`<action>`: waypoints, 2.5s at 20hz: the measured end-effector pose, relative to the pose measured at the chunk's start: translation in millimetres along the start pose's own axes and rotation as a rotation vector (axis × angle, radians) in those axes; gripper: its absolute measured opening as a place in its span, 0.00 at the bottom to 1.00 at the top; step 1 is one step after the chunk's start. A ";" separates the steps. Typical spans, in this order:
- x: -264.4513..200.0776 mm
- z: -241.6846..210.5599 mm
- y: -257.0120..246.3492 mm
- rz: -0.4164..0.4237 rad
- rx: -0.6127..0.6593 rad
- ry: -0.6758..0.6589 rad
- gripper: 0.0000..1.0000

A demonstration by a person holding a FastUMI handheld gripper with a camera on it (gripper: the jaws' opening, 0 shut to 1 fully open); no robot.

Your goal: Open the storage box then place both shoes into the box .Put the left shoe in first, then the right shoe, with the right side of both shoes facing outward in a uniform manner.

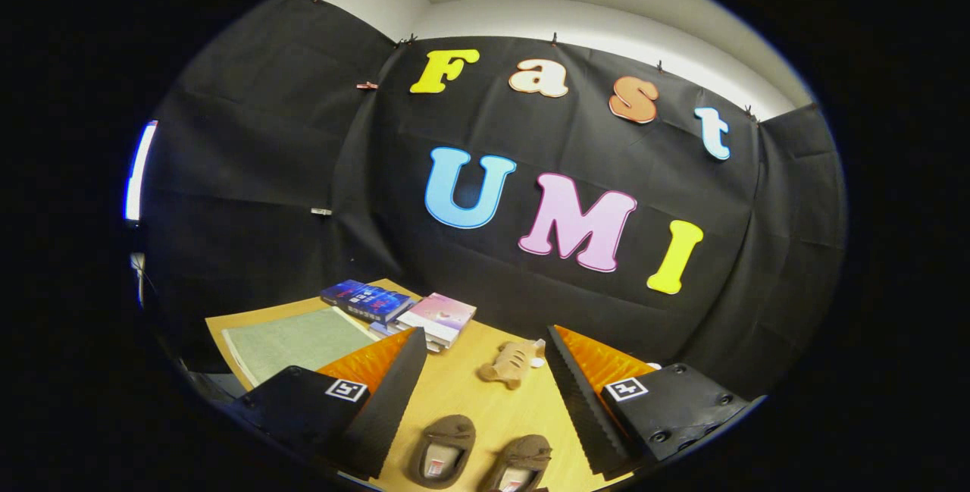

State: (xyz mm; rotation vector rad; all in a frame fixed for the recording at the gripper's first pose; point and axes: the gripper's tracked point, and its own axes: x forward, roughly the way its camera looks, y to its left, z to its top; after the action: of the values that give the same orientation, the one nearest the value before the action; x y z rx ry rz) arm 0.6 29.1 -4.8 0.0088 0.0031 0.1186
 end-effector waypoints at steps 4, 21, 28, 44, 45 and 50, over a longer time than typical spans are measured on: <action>2.1 -6.6 35.3 0.164 0.068 0.009 0.97; -19.3 -183.8 171.5 0.707 1.067 0.541 0.97; 9.4 -194.3 195.2 0.821 1.355 0.589 0.97; 21.4 -184.7 200.0 0.881 1.438 0.569 0.08; 18.8 -179.1 197.1 0.862 1.427 0.555 0.08; 20.2 -143.8 186.9 0.793 1.316 0.526 0.06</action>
State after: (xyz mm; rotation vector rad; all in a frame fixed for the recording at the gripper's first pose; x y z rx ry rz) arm -1.9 218.3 -147.0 1.3032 0.6083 0.8917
